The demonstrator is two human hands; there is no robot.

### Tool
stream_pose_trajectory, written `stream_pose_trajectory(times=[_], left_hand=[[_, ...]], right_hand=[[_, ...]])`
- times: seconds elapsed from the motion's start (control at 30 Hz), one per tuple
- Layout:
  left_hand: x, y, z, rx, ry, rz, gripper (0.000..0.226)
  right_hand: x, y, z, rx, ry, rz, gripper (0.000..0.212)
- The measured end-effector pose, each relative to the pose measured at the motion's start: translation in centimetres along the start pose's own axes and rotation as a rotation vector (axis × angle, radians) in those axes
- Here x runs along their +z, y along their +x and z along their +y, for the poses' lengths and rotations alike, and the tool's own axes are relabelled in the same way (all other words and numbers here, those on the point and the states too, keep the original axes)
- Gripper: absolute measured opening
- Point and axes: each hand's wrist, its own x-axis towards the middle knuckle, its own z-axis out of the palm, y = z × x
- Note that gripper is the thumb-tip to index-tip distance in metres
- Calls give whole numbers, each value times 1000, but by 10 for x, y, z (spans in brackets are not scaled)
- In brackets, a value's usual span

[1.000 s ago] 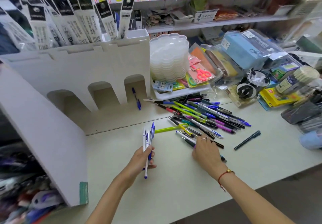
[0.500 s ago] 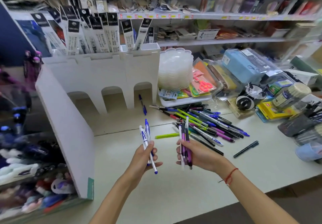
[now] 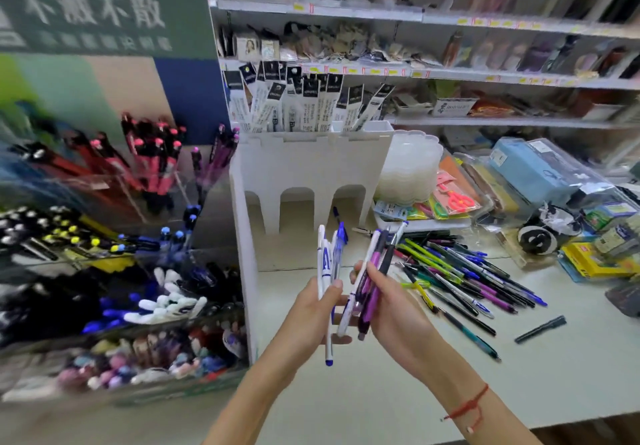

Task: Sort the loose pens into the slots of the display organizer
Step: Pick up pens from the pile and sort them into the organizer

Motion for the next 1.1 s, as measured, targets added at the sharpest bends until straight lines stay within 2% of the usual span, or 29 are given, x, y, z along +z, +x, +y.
stream_pose_trajectory(times=[0.1, 0.23, 0.43, 0.67, 0.73, 0.8, 0.97, 1.1], left_hand=[[-21, -22, 3, 92, 74, -50, 13], [-61, -52, -6, 164, 118, -54, 19], [-126, -92, -16, 231, 117, 9, 22], [-177, -120, -28, 269, 184, 48, 24], [-185, -123, -28, 201, 126, 45, 22], [-196, -125, -29, 136, 42, 31, 20], [-219, -124, -23, 151, -2, 112, 20], [-229, -119, -20, 193, -82, 209, 22]], right_hand=[[28, -14, 12, -46, -199, 23, 32], [77, -33, 29, -121, -580, 57, 23], [147, -42, 52, -160, -874, 5, 19], [198, -40, 70, -93, -1250, -27, 29], [206, -38, 72, -74, -1251, -39, 32], [212, -36, 73, -30, -1134, -51, 33], [214, -34, 80, -28, -815, -72, 28], [211, -32, 89, 21, -671, -265, 25]])
